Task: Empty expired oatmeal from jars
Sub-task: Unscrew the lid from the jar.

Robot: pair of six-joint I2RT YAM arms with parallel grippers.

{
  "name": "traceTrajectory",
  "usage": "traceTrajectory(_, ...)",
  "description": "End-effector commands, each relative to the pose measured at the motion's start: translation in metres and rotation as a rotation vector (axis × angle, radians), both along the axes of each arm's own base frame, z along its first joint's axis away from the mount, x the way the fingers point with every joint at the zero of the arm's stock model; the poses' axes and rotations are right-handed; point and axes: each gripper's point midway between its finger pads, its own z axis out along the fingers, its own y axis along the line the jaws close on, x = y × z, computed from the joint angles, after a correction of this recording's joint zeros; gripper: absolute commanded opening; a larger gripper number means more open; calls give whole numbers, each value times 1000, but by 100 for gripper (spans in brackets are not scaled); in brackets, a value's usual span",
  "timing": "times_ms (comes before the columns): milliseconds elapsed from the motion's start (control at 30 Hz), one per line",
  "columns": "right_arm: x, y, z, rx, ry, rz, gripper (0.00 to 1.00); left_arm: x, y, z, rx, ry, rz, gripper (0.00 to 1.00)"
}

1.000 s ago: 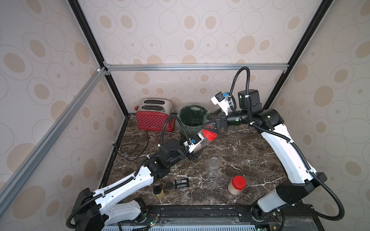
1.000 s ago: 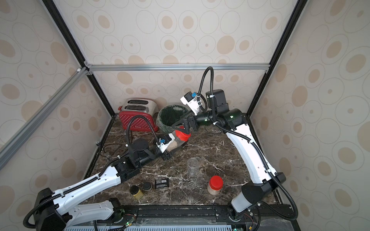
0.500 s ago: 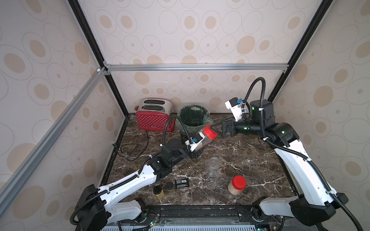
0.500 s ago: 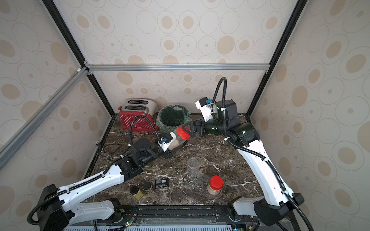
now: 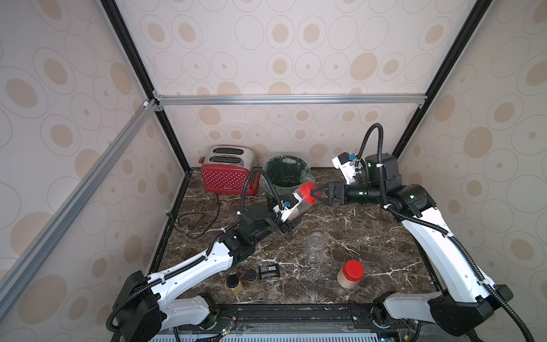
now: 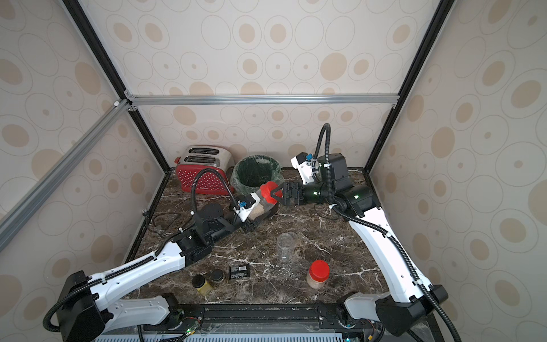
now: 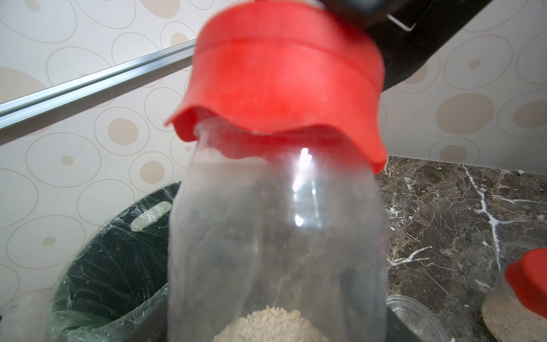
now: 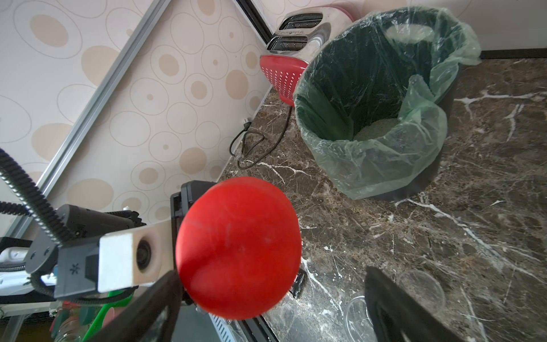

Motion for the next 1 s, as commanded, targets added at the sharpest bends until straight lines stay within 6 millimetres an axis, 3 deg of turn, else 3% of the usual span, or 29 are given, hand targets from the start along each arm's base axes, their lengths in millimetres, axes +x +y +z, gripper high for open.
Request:
traceTrajectory(0, -3, -2, 11, 34, -20, -8, 97, -1, -7, 37, -84, -77, -38, 63)
traceTrajectory(367, 11, 7, 35, 64, -33, 6, 95, 3, -21, 51, 15, -143, -84, 63)
traceTrajectory(467, 12, 13, 32, 97, -5, 25, 95, 6, -20, 48, 13, -154, -69, 64)
traceTrajectory(633, 15, 5, 24, 37, -1, -15, 96, 10, -23, 39, 26, -144, -65, 64)
traceTrajectory(967, 16, 10, 17, 38, 32, 9, 68, 13, -24, 42, 24, -144, -72, 64)
